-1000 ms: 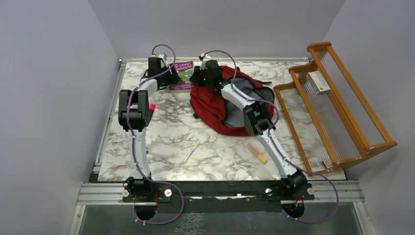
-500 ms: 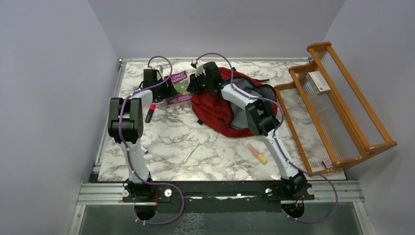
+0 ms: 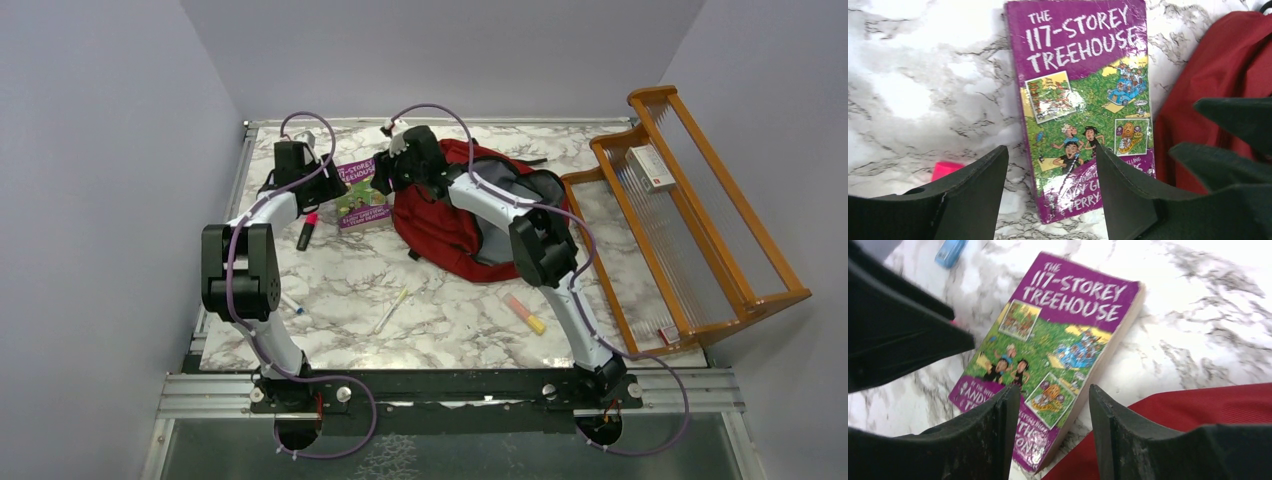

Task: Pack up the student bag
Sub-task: Adjust the book at the center of the board, then pick up the book from the center of the board.

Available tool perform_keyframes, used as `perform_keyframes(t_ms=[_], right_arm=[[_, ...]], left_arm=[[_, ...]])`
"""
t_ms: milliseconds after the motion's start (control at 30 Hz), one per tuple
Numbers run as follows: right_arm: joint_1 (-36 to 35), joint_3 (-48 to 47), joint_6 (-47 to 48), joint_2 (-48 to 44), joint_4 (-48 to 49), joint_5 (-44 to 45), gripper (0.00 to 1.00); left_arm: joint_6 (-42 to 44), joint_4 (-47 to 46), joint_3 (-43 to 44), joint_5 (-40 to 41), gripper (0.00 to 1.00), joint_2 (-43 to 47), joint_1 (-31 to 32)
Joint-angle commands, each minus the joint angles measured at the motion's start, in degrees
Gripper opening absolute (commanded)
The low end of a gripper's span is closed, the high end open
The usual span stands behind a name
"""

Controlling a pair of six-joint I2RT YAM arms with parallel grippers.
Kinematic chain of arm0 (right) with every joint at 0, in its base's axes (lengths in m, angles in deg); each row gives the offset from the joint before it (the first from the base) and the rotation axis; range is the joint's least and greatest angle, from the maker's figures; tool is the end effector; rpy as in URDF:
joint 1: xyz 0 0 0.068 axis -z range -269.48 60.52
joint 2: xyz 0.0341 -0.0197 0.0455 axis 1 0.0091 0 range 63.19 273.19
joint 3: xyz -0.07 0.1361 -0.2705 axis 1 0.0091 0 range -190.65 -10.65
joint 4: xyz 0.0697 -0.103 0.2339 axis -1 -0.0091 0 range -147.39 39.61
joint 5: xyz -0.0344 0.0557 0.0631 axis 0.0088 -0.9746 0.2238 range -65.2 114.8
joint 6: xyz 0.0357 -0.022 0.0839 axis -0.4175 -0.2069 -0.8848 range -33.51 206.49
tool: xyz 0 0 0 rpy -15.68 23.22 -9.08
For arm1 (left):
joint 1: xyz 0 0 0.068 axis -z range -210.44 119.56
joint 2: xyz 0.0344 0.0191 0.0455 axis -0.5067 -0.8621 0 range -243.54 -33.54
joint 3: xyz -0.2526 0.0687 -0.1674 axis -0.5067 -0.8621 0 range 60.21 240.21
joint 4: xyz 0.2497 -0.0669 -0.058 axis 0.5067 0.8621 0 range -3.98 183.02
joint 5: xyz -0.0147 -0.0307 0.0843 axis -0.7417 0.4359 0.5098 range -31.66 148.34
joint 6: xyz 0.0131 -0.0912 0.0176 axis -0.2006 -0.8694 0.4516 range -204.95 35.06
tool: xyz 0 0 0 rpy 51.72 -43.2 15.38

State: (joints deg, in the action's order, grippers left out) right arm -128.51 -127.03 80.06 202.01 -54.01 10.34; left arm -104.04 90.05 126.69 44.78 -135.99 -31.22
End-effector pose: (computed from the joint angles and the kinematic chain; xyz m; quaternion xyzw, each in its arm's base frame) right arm 0.4846 0.4201 0.2050 -0.3001 0.7891 0.3014 0.4432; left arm 0.4418 -0.0137 0.2114 -0.1061 0.8951 -0.1724 0.3973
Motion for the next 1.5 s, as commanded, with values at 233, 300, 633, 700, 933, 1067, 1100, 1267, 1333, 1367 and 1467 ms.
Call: perform_keyframes(t_ms=[233, 300, 633, 700, 933, 1067, 1100, 1267, 1333, 1367, 1467], right_arm=[[0.27, -11.54, -14.45, 6.11, -7.84, 6.72, 0.58], [0.27, -12.02, -15.09, 7.46, -7.39, 5.92, 0.58], [0.27, -15.46, -15.96, 12.68, -9.07, 6.11, 0.59], [0.27, -15.46, -16.14, 13.39, -9.54, 5.92, 0.59], [0.27, -15.48, -16.69, 16.19, -11.92, 5.76, 0.57], [0.27, -16.03, -17.4, 17.64, -12.84, 4.53, 0.57], [0.27, -16.63, -17.5, 18.19, -13.29, 3.78, 0.57], [0.55, -18.13, -18.86, 20.72, -15.1, 0.08, 0.47], [1.06, -16.92, -20.53, 20.78, -14.44, -1.42, 0.39], [1.32, -16.26, -21.21, 20.74, -14.22, -1.74, 0.34], [2.27, -13.67, -23.15, 19.92, -12.86, -1.62, 0.21]], left_arm=[[-3.02, -3.76, -2.19, -4.44, 0.68, 1.93, -1.07], [-3.73, -3.83, -2.54, -4.86, 0.68, 1.75, -1.07], [-4.81, -5.59, -3.68, -3.47, 0.69, 1.25, -1.07], [-4.73, -5.42, -3.72, -2.94, 0.69, 1.15, -1.07], [-5.55, -5.42, -3.81, -1.38, 0.69, 0.63, -1.07], [-6.29, -5.77, -3.64, -1.46, 0.69, -0.31, -1.07], [-6.45, -5.84, -3.64, -1.48, 0.7, -0.58, -1.07], [-7.79, -6.59, -3.93, -2.01, 0.7, -1.74, -1.07], [-8.7, -7.2, -4.42, -2.08, 0.7, -2.08, -1.07], [-9.07, -7.57, -4.69, -2.08, 0.7, -2.19, -1.07], [-9.92, -8.14, -5.16, -2.03, 0.7, -2.72, -1.07]])
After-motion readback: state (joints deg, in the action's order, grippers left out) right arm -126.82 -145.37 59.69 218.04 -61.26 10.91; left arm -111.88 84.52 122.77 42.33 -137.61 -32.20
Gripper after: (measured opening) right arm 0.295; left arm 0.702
